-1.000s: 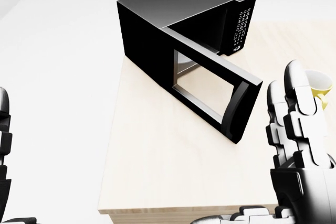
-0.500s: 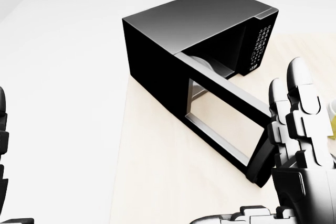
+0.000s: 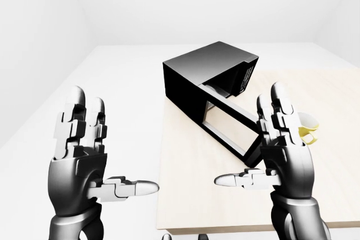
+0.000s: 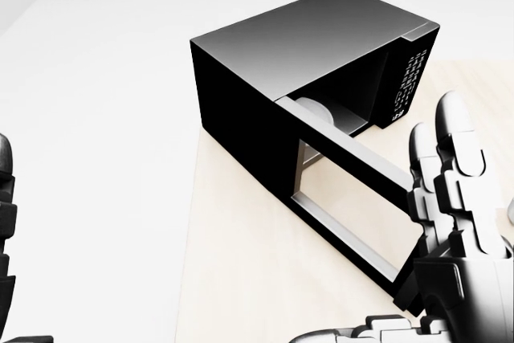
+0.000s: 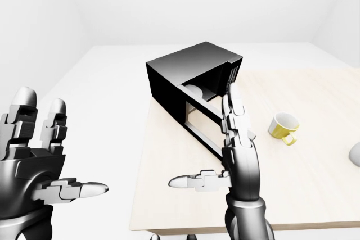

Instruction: Close the microwave.

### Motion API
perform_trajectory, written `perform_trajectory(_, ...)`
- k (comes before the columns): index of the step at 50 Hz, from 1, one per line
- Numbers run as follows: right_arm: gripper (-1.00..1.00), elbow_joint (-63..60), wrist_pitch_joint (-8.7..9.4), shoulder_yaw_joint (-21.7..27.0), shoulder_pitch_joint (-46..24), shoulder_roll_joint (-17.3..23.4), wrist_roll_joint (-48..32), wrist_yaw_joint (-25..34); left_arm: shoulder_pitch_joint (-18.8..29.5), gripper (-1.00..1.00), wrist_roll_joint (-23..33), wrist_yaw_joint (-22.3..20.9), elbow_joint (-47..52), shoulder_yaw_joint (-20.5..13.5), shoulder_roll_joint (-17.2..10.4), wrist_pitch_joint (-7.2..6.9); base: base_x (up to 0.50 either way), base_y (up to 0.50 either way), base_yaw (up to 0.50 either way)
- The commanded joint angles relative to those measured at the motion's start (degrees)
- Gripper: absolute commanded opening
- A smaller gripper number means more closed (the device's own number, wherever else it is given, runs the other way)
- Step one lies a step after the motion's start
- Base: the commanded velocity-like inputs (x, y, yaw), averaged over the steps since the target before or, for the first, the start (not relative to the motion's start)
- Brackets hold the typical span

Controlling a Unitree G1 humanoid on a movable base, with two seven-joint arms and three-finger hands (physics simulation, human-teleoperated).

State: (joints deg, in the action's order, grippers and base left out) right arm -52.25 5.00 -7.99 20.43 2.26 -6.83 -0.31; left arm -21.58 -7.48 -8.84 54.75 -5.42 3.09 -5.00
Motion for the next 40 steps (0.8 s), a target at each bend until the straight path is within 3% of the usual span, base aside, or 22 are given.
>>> perform_trajectory(1, 1.00, 0.45, 0.00, 0.02, 0.11, 0.06, 0.08, 0.06, 0.21, 1.00, -0.58, 0.20, -0.13, -0.26, 0.02, 0.00, 0.00, 0.00, 0.00)
perform_trajectory(28, 1.00, 9.08, 0.00, -1.15, -1.90, -0.17, -0.83, -1.67, -0.11, 1.00, -0.66, -0.03, -0.22, -0.15, 0.05, 0.00, 0.00, 0.00, 0.00)
perform_trajectory(40, 1.00, 18.09, 0.00, -5.08, -2.91, 0.47, -2.58, -4.02, -0.38, 1.00, -0.61, 0.11, -0.12, 0.21, -0.03, 0.00, 0.00, 0.00, 0.00)
